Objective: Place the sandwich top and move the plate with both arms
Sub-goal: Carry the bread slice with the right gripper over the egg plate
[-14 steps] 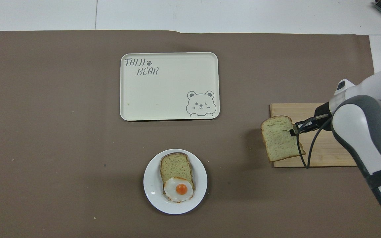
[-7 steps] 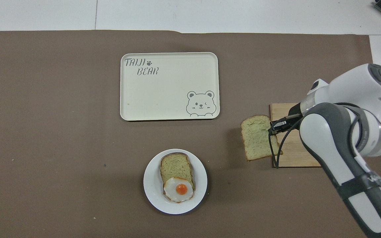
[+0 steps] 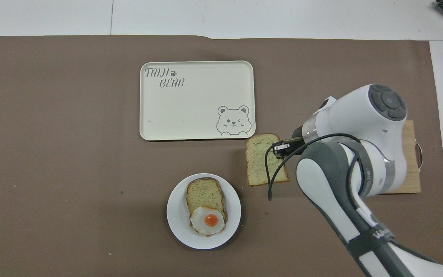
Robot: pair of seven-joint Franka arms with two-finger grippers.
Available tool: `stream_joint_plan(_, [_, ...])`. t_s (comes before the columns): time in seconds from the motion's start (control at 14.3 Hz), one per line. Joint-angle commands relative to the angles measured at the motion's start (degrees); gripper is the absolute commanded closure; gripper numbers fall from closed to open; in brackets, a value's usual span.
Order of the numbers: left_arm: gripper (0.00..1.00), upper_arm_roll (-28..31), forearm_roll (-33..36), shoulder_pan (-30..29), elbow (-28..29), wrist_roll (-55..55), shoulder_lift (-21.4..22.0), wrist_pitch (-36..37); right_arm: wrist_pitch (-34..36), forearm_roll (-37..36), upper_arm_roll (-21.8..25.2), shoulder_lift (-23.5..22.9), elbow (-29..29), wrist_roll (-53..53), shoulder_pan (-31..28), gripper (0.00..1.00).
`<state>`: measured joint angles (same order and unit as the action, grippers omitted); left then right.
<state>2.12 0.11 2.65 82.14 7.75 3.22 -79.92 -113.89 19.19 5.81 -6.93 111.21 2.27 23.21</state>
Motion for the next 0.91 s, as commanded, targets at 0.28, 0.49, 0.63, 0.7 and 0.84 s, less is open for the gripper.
stream_joint_plan(0.28, [0.00,-0.2,-0.8,-0.4,1.4,0.5,1.2,-0.2,-5.6,5.8,-1.3,1.0,1.7,7.3,8.3,1.00])
stream_joint_plan(0.49, [0.00,-0.2,-0.8,-0.4,1.4,0.5,1.2,-0.2,-6.2,6.2,-2.2,1.0,1.7,7.6,10.9,1.00])
stream_joint_plan(0.63, [0.00,-0.2,-0.8,-0.4,1.4,0.6,1.2,-0.3,-8.8,6.3,-2.2,-0.9,2.1,8.8,14.7,1.00])
stream_joint_plan(0.7, [0.00,-0.2,-0.8,-0.4,1.4,0.6,1.2,-0.2,-11.1,6.3,-2.3,-1.4,2.3,9.2,15.1,1.00])
stream_joint_plan(0.84, [0.00,-0.2,-0.8,0.1,1.4,0.4,1.3,-0.2,-12.6,6.3,-2.3,-3.8,2.7,9.4,17.2,1.00])
